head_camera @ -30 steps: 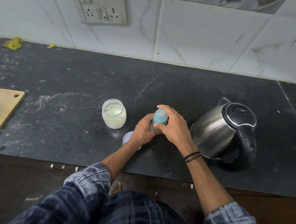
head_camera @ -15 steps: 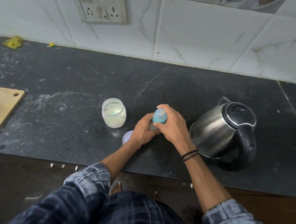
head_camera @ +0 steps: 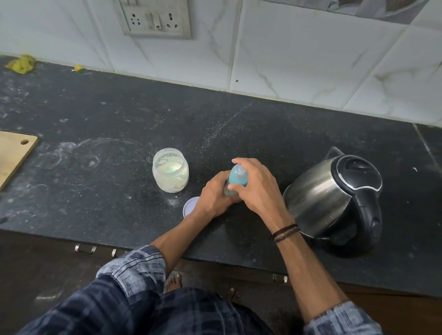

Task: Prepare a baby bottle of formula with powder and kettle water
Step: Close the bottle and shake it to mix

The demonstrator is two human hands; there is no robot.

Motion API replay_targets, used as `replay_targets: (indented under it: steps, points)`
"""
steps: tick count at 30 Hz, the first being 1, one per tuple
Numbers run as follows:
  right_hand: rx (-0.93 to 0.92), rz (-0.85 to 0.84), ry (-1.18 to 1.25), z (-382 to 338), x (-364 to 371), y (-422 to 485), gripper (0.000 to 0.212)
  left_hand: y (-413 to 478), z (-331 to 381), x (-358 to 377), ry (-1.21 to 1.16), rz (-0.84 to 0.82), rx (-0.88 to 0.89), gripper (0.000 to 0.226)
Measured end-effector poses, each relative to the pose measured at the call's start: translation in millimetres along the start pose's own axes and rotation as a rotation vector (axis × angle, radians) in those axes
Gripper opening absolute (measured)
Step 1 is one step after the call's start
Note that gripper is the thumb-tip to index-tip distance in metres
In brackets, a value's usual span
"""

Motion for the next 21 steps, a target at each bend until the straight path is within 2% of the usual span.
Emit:
replay_targets:
  steps: [9, 13, 15, 21]
  points:
    - [0.053, 0.121, -0.106, -0.8, -6.7, -2.8, 0.059, -4.3, 5.1, -2.3, -0.017, 0.014, 0.003, 0.04]
    - [0.053, -0.035, -0.042, 2.2, -1.8, 3.1, 0.07, -1.4, 2.0, -2.4, 0.021, 0.008, -0.012, 0.047]
    - [0.025, -0.06, -0.033, 1.0, 1.1, 1.8, 0.07, -1.0, 1.8, -1.9, 0.021, 0.007, -0.015, 0.049]
    - [0.018, 0.056, -0.037, 3.1, 2.3, -2.8, 0.059, -4.1, 6.2, -3.5, 0.006, 0.01, -0.011, 0.034]
Point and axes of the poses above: each hand's wrist, its own y-axis towards the middle knuckle, its own x-axis out of the palm, z = x × y, the point moved 9 cm from there along y, towards the middle knuckle, and after that the axes turned 13 degrees about -x, right-handed, at the moved point
